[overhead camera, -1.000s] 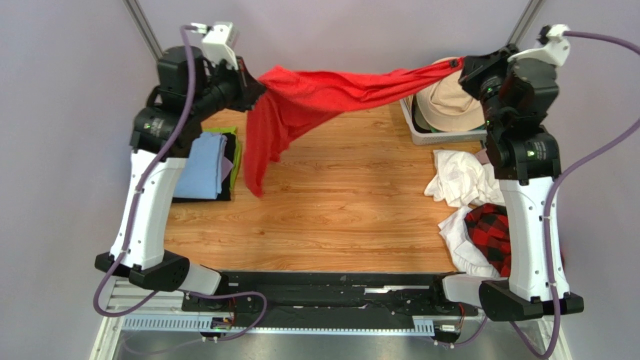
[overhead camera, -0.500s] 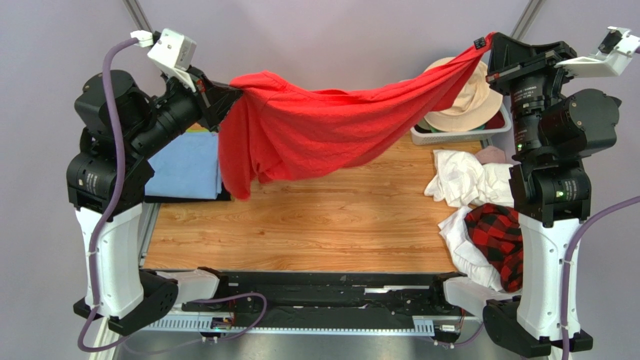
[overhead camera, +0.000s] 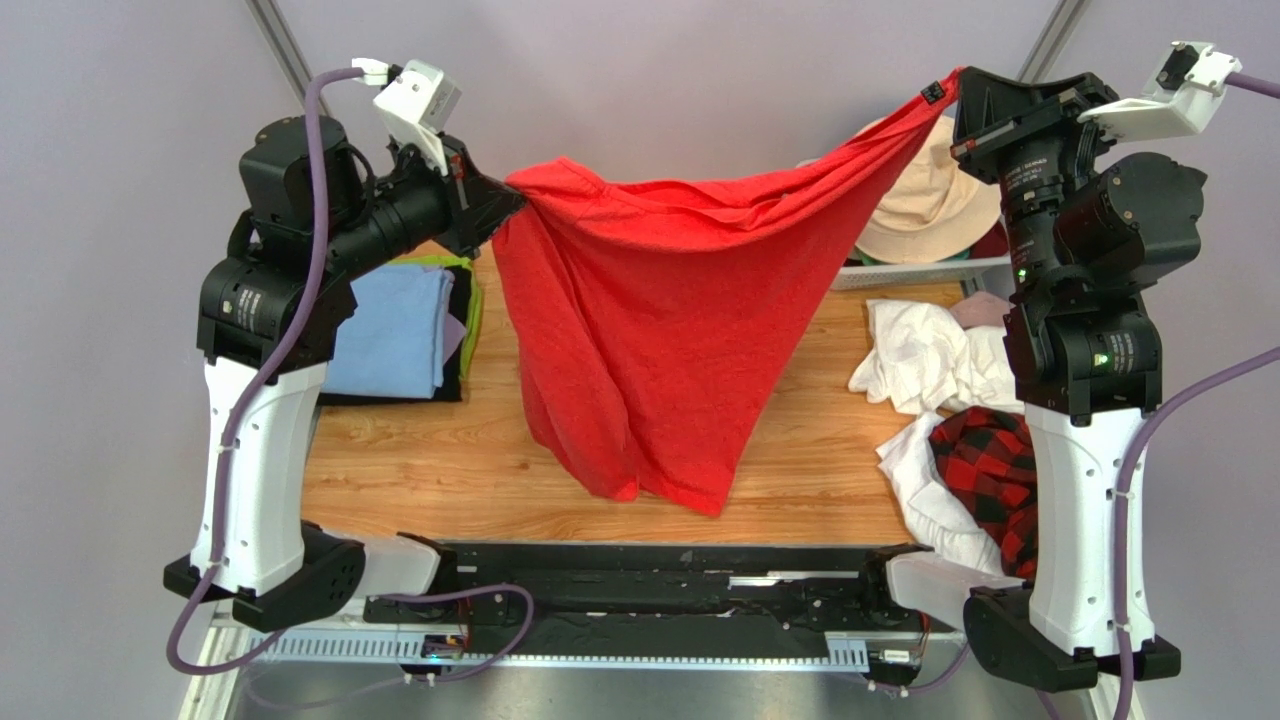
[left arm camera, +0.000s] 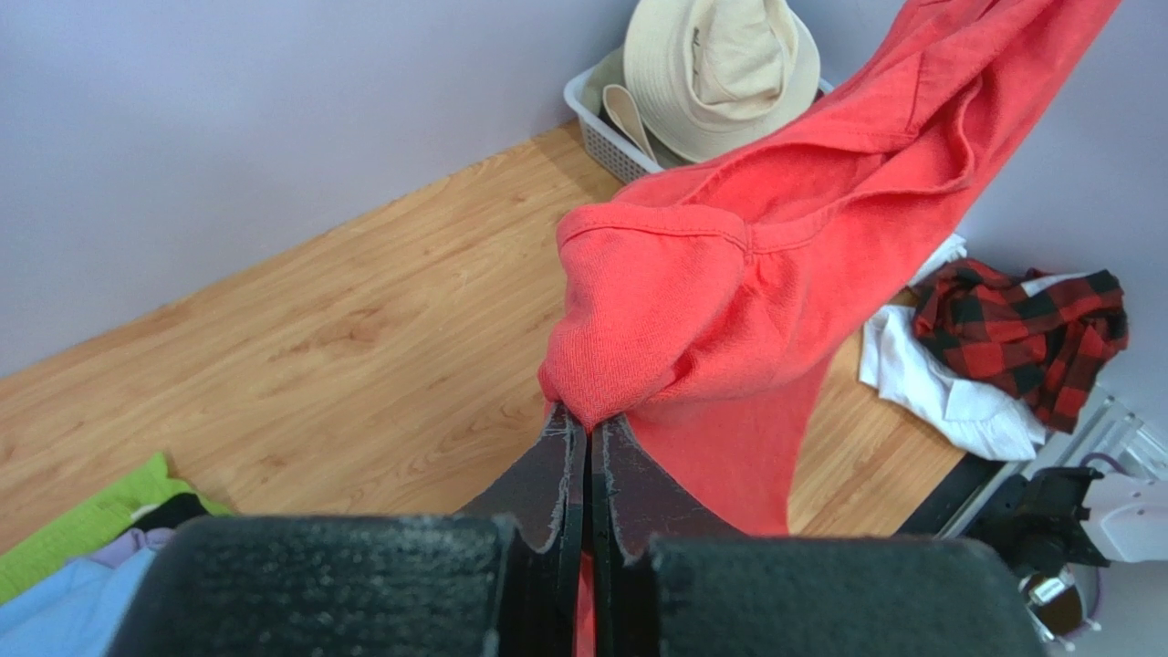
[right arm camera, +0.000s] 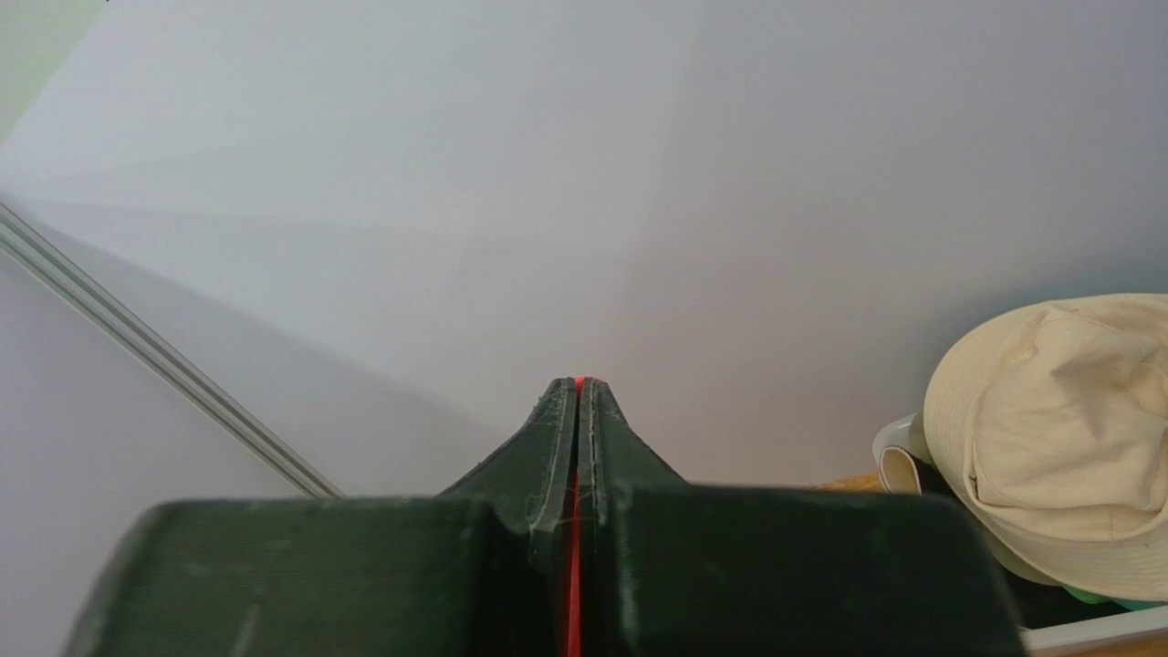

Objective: Fold and stack the mixed laundry pile
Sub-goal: Flatten out the tank top at the center of the board.

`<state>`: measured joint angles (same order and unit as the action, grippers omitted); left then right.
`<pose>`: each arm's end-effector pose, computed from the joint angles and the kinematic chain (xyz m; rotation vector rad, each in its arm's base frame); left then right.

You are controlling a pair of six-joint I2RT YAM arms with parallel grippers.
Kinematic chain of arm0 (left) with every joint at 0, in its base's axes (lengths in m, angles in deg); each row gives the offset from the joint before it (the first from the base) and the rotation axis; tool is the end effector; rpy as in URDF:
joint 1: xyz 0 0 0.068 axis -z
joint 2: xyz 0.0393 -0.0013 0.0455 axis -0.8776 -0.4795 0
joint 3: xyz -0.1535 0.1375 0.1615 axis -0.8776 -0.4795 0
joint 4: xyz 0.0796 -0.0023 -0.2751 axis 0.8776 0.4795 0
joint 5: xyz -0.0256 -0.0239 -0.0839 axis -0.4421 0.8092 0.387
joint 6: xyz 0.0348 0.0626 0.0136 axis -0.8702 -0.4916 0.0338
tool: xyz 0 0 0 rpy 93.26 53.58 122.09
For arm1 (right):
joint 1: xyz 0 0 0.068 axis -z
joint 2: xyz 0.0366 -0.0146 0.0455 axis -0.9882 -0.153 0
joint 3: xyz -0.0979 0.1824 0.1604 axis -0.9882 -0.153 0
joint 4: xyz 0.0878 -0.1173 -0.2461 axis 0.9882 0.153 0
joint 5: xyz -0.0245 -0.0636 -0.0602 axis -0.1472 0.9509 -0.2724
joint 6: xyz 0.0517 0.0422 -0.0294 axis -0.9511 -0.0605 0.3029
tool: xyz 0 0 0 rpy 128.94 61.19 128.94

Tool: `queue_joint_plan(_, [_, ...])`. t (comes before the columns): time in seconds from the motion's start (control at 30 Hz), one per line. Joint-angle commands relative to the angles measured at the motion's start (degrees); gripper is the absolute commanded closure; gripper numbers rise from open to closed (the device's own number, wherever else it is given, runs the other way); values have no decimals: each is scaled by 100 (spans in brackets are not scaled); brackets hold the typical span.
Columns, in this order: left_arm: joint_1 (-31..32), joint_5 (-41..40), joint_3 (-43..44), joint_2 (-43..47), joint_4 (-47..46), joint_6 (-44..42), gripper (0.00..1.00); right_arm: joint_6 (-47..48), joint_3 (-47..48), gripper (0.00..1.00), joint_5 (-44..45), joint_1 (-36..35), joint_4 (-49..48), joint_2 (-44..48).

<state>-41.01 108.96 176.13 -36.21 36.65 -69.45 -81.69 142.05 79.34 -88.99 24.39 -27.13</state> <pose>0.2116 -0.1018 0.5734 0.4776 1.7067 -0.6659 0.2159 0.0213 0.6040 0.3806 1.2479 0.5004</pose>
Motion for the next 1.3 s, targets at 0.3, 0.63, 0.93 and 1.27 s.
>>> queue_joint_plan(0.3, [-4,241,-156,141,-429,-90,86,0,113,100,5,23,-116,19])
queue_joint_plan(0.63, [-4,504,-569,273,-745,-46,100,-9,-37,100,-21,23,-98,80])
queue_joint_plan(0.93, [14,1540,-2535,545,-1885,847,61,-79,-528,100,-205,23,-90,203])
queue_joint_plan(1.27, [1446,865,-4788,-95,-4058,1501,46,70,-1513,100,40,15,156,845])
